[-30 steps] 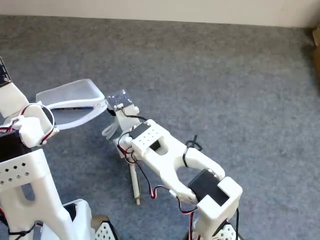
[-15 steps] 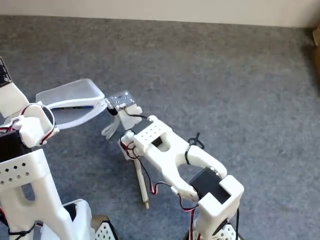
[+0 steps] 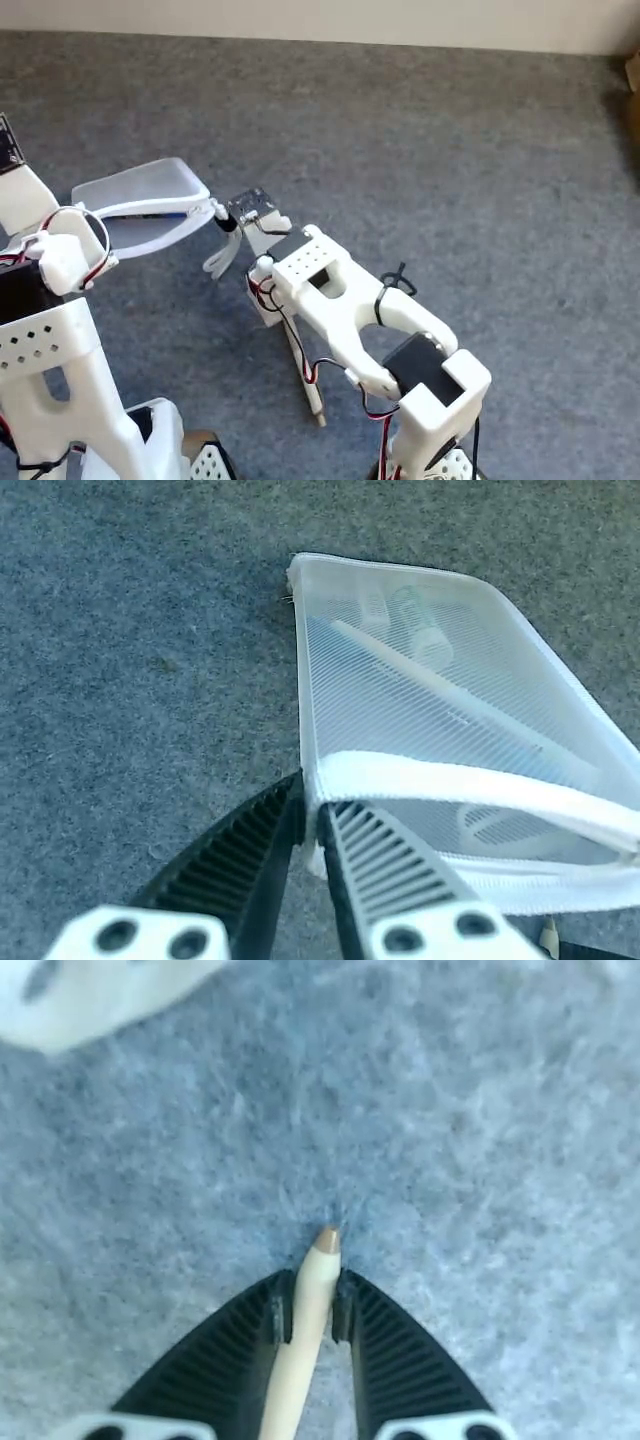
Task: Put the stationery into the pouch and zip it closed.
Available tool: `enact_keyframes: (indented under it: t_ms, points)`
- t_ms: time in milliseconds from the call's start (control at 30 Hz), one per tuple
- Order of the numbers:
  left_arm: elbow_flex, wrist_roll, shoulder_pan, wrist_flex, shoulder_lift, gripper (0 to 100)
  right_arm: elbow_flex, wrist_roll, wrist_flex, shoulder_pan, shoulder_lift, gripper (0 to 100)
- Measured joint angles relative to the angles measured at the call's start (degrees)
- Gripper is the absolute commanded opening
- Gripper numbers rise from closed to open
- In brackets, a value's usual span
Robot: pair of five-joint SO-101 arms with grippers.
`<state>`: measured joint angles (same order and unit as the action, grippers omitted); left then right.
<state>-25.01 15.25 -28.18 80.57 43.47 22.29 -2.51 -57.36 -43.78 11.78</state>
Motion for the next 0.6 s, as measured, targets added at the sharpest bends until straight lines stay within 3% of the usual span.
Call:
enact_keyframes:
  t_ms: [600]
  points:
    - [0.0,0.0,0.0,0.0,0.0,1,0.0,0.0,-0.35,-1.58,0.0,4.9]
